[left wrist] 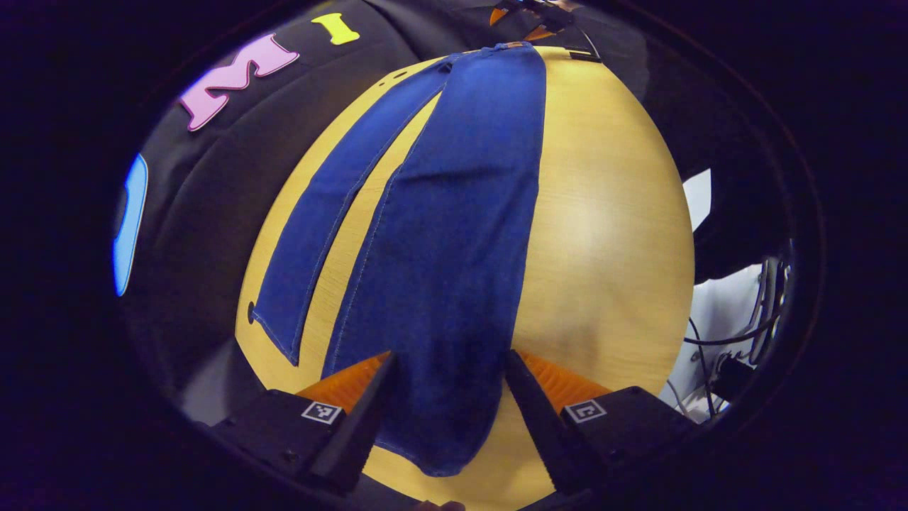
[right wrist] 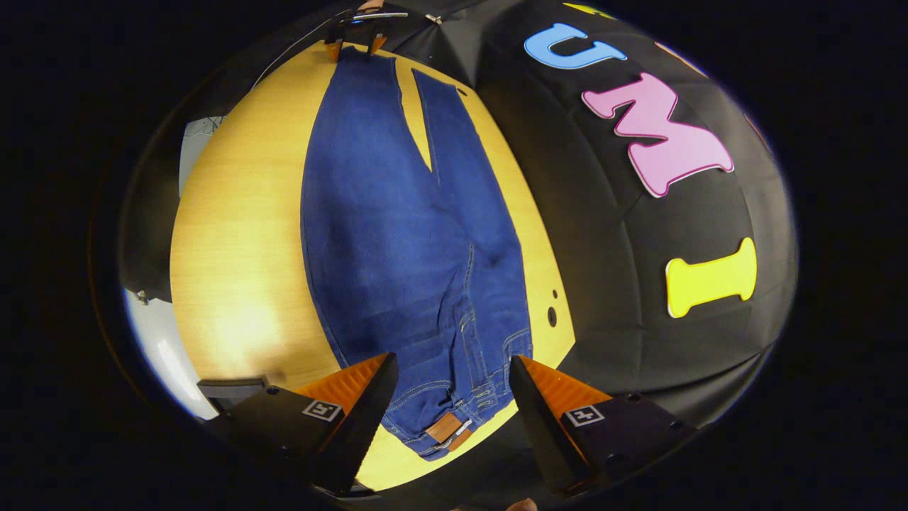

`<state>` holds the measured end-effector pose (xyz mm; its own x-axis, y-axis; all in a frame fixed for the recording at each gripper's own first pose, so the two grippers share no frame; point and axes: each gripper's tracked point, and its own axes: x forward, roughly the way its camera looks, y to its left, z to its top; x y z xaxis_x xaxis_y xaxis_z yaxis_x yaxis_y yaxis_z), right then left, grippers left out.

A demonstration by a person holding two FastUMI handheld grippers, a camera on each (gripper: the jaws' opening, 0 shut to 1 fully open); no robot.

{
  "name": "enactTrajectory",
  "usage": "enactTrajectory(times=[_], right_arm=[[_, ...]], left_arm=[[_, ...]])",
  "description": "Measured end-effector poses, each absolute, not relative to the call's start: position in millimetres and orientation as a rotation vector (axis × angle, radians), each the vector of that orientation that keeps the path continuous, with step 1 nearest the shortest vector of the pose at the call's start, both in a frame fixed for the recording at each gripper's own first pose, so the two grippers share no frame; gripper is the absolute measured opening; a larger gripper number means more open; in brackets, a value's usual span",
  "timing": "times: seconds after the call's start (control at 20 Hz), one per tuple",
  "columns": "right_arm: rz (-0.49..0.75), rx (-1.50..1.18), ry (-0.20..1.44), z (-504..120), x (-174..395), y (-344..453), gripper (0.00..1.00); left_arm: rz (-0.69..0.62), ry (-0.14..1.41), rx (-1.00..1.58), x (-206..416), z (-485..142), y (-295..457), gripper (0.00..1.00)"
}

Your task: Grasp the waist and the cuffs of the jeans and fold them to make the two legs overlap; first hold the waist and fold one-third of the jeans toward the cuffs, then hold the cuffs and fold the remaining one-third in the same direction to finish folding.

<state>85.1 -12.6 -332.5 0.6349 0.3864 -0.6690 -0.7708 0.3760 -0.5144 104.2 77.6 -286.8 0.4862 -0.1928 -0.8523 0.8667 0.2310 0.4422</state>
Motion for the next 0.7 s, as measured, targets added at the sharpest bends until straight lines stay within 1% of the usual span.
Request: enactTrajectory(times=[0.05, 0.15, 0.3, 0.45, 0.6, 0.65, 0.7], right_arm=[[0.781, -0.92, 0.496, -337.7, 88.0, -15.8, 0.98], [0.787, -0.928, 0.532, -350.2, 88.8, -29.1, 0.97], [0.837, -0.961, 0.586, -367.1, 72.3, -48.6, 0.98], [0.912, -1.03, 0.621, -391.7, 60.0, -57.3, 0.97], [0.997, -1.12, 0.674, -417.7, 56.0, -55.0, 0.97], [1.022, -1.15, 0.669, -418.5, 57.2, -53.7, 0.97], [1.038, -1.159, 0.644, -419.0, 62.6, -49.2, 0.94]], left_arm=[[-0.844, 0.759, 1.096, 107.5, -285.4, 77.8, 0.96], [-0.865, 0.769, 1.1, 115.0, -286.4, 80.6, 0.97], [-0.867, 0.801, 1.139, 120.0, -287.9, 93.7, 0.97], [-0.889, 0.795, 1.157, 123.3, -286.5, 95.1, 0.97], [-0.858, 0.815, 1.187, 126.3, -286.6, 105.2, 0.97], [-0.852, 0.813, 1.203, 127.1, -287.2, 107.4, 0.98], [-0.857, 0.804, 1.21, 129.0, -286.7, 106.5, 0.98]])
